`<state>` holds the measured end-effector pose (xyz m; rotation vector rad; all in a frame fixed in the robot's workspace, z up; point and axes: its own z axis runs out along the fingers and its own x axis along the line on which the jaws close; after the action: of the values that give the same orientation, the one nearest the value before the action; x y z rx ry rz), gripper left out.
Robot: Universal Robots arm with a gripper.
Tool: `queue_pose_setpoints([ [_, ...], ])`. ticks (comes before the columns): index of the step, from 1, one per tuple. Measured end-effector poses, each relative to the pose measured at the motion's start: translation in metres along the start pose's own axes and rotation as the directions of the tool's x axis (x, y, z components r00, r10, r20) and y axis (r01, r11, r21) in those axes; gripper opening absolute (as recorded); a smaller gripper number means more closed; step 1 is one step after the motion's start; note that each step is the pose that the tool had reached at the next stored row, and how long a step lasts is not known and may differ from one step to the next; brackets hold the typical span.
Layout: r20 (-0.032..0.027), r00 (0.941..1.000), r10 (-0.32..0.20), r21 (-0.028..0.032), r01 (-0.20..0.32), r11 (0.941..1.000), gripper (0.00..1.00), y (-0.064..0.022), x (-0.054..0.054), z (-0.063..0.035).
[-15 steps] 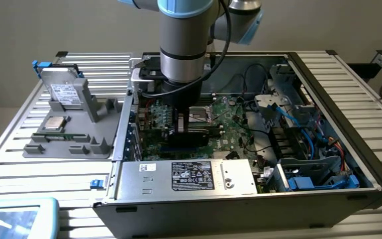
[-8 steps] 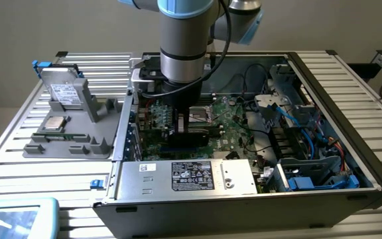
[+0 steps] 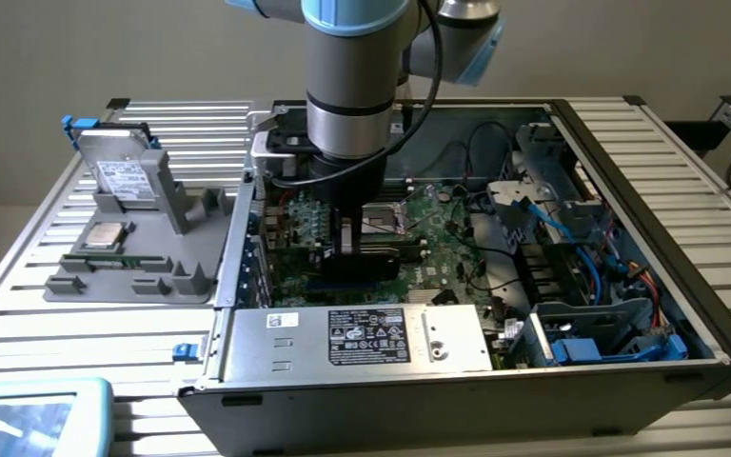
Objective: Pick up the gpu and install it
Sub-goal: 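Insert the gpu into the slot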
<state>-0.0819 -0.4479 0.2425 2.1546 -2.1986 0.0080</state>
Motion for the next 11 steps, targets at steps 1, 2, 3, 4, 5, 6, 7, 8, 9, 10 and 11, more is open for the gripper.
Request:
queue_pose_setpoints([
  [1,0.0,1.0,0.0,0.0,0.0,1.0,0.27,0.0,0.0,0.0],
  [2,0.0001,1.0,-0.001,0.0001,0.001,1.0,0.27,0.0,0.0,0.0001],
  [3,0.0005,1.0,-0.002,0.0003,0.002,1.0,0.27,-0.0001,0.0003,0.0002],
  [4,0.0006,1.0,-0.005,0.0005,0.005,1.0,0.27,-0.0002,0.0005,0.0003],
  [5,0.0005,1.0,-0.009,0.0007,0.009,1.0,0.27,-0.0002,0.0005,0.0003],
  [6,0.0003,0.9999,-0.012,0.0007,0.012,0.9999,0.27,-0.0002,0.0007,0.0002],
  [7,0.0001,0.9999,-0.015,0.0008,0.015,0.9999,0.27,-0.0003,0.0007,0.0001],
  [8,-0.0001,0.9999,-0.016,0.0008,0.016,0.9999,0.27,-0.0003,0.0008,0.0001],
  [9,-0.0002,0.9999,-0.016,0.0009,0.016,0.9999,0.27,-0.0003,0.0008,0.0001],
  [10,-0.0002,0.9999,-0.017,0.0008,0.017,0.9999,0.27,-0.0003,0.0008,0.0001],
  [11,-0.0001,0.9999,-0.017,0.0009,0.017,0.9999,0.27,-0.0002,0.0008,0.0001],
])
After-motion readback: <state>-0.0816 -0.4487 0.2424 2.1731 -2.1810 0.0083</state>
